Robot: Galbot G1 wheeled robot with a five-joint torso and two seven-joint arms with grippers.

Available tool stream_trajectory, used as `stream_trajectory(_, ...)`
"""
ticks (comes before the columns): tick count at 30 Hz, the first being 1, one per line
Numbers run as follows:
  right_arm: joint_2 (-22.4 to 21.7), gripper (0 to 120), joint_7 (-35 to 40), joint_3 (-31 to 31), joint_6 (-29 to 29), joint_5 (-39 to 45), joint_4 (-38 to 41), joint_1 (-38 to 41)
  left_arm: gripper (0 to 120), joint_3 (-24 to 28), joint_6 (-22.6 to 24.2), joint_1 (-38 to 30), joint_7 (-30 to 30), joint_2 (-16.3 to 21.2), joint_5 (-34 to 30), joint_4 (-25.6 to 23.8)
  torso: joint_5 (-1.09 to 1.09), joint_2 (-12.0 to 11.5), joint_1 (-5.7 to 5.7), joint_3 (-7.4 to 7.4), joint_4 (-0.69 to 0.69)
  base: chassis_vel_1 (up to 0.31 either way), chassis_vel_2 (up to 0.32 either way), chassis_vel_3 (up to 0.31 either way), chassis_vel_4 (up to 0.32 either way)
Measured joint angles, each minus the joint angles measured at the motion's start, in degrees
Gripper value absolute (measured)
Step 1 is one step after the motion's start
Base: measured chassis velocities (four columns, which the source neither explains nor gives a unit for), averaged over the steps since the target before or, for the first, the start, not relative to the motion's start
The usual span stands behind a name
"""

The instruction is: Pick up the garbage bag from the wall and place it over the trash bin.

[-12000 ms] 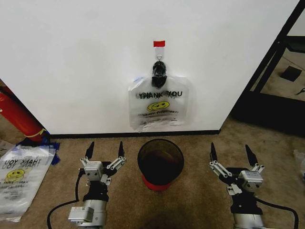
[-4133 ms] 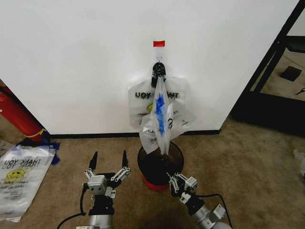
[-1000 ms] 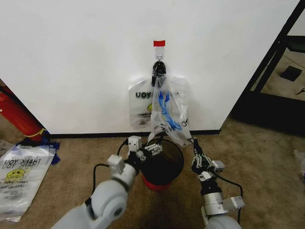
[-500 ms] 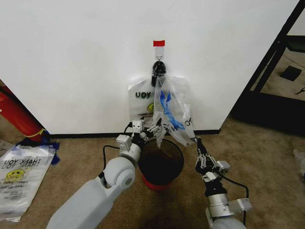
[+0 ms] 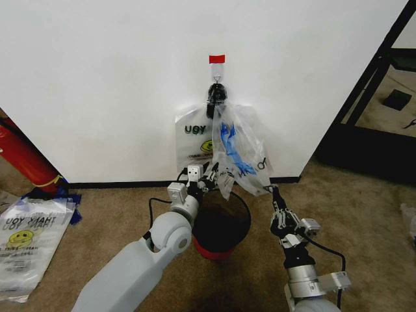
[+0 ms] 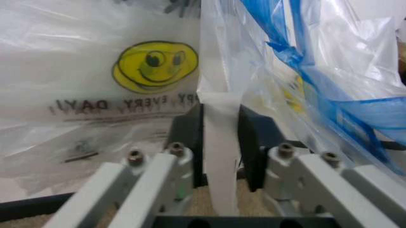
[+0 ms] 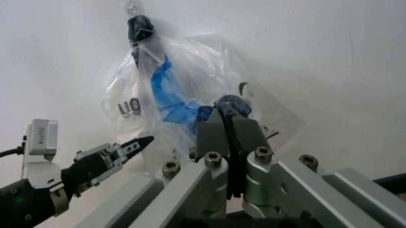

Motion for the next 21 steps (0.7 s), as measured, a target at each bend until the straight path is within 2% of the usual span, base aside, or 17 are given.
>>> stream_trajectory(4, -0.27, 0, 0.34, -0.01, -0.37, 0.09, 0.58, -0.12, 0, 0.25, -0.09, -0.45, -0.32, -0.61, 0.02, 0.31, 0.0, 0.0, 0.0, 0.0, 0.0, 0.0, 0.0, 0.0, 0.0)
stream_trajectory(10, -1.7, 0, 2.3, 1.07, -0.46, -2.57, -0.2, -0.33, 0, -1.65, -0.89, 0.62, -1.14, 1.16, 0.39, -3.25, 0.0, 0.0, 0.0, 0.0, 0.0, 0.0, 0.0, 0.0, 0.0)
stream_trajectory(13, -3.13, 15, 2.6, 2.24, 0.06, -7.31, 0.12, -1.59, 0, -3.12, -1.62, 2.77, -1.0, 3.32, 1.87, -5.95, 0.0, 0.0, 0.0, 0.0, 0.03, 0.0, 0.0, 0.0, 0.0)
stream_trajectory(16, -3.84, 22, 2.24, 2.37, 0.72, -9.94, 1.69, -3.32, 0, -3.64, -1.96, 3.9, -0.85, 3.84, 2.69, -7.04, 0.0, 0.0, 0.0, 0.0, 0.02, 0.0, 0.0, 0.0, 0.0)
stream_trajectory(21, -6.65, 42, -3.18, 3.28, 3.1, -17.69, 6.01, -7.16, 0, -4.04, -2.18, 6.3, -0.44, 4.2, 3.65, -9.97, -0.02, 0.0, 0.0, 0.0, -0.01, 0.0, 0.0, 0.0, 0.0)
